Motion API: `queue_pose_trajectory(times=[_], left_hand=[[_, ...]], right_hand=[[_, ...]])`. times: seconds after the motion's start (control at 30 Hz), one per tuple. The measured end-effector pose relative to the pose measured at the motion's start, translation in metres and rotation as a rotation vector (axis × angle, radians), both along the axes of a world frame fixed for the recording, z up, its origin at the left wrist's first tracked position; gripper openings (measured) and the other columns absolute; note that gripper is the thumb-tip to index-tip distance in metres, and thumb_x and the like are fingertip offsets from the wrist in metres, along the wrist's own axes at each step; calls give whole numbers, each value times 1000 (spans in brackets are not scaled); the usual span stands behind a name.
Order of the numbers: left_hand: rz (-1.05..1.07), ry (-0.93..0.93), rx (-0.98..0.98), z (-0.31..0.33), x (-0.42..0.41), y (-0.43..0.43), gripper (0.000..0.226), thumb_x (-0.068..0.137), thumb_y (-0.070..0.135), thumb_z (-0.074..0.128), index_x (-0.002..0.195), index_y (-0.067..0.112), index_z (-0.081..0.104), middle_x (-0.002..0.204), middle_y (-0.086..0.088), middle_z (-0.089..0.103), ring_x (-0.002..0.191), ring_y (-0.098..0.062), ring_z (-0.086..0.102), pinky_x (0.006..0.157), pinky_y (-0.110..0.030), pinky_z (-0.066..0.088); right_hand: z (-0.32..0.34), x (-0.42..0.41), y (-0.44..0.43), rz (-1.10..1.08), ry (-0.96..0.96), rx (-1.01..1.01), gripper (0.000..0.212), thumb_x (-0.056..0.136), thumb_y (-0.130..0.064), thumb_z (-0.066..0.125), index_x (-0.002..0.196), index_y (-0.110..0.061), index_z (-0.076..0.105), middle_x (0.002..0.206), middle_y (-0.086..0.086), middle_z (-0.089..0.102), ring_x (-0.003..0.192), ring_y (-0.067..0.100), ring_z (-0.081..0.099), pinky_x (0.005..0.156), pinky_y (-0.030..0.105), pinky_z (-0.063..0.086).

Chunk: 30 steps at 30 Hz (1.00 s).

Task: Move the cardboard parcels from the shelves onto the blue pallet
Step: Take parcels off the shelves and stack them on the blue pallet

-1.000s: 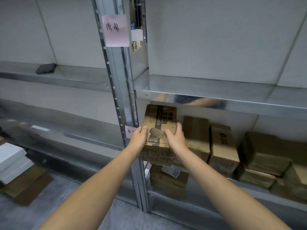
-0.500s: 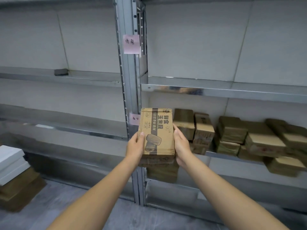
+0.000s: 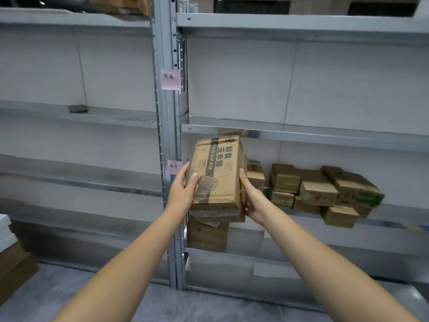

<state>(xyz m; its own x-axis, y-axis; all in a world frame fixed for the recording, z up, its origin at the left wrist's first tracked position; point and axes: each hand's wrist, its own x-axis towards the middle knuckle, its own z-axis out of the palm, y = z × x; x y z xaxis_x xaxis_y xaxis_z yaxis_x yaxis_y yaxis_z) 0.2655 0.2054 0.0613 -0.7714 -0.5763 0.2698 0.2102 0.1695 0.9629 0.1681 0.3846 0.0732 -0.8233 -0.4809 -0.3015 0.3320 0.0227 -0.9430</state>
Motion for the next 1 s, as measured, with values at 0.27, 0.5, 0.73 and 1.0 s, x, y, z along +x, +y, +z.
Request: queue_pose_trajectory(times=[0.27,0.5,0.73,1.0], left_hand=[[105,-84,-400,-1,8,36,20,105,25,38,119,36,47,123,0,59,106,-17,62,86,-44,55],[83,-231,-309,-18,14,59,59,93,63,41,136,25,25,144,-6,36,131,-26,40,110,-54,36],[-66,-296,-44,-23,22,53,112,70,82,56,154,27,6,158,-7,27,138,-27,39,112,-48,39],[-103,-264,6,-23,29,32,98,71,83,49,147,24,27,135,1,50,116,-20,54,96,-41,49]], right_hand=[[-5,7,27,55,11,-113,104,53,-74,78,138,-23,47,127,8,65,117,32,60,102,54,46],[-24,25,28,4,14,-76,103,51,-66,85,134,-29,37,125,3,59,112,26,58,92,52,52],[-31,37,9,68,70,-17,91,62,-68,76,137,-28,44,123,0,62,109,23,59,88,44,53],[-20,36,-1,-118,-158,-184,51,98,-56,36,132,-21,54,128,12,61,120,32,56,102,58,44]])
